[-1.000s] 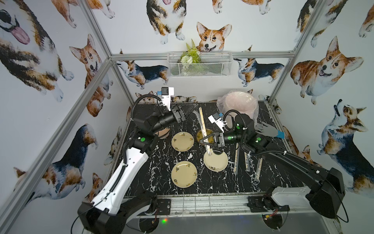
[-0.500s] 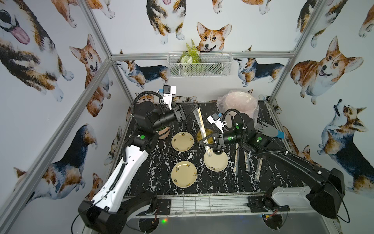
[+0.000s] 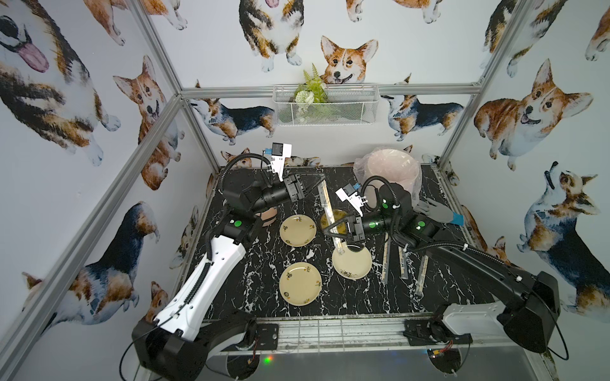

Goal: Remove the packaging of disposable chopsticks
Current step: Remove the packet bag from the disposable chopsticks.

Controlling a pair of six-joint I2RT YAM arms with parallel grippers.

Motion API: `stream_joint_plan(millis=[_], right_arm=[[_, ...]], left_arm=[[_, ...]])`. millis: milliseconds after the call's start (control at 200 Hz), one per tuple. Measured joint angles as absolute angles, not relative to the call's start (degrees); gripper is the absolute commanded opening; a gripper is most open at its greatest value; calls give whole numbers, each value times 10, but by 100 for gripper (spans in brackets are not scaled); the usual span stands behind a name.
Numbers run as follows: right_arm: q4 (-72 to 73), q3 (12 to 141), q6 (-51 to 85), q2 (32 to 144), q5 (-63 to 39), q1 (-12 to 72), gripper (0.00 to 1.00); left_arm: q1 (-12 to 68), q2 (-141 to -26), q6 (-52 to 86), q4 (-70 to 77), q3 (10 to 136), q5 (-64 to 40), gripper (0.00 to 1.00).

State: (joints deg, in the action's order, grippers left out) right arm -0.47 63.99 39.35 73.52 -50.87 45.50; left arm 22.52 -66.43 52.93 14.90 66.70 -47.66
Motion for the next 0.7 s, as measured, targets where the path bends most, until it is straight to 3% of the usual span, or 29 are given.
stream_joint_plan(millis=[701], right_arm=[[-13, 641, 393, 732, -506, 456, 0]], left_arm=[[225, -654, 499, 110, 653, -453, 36]])
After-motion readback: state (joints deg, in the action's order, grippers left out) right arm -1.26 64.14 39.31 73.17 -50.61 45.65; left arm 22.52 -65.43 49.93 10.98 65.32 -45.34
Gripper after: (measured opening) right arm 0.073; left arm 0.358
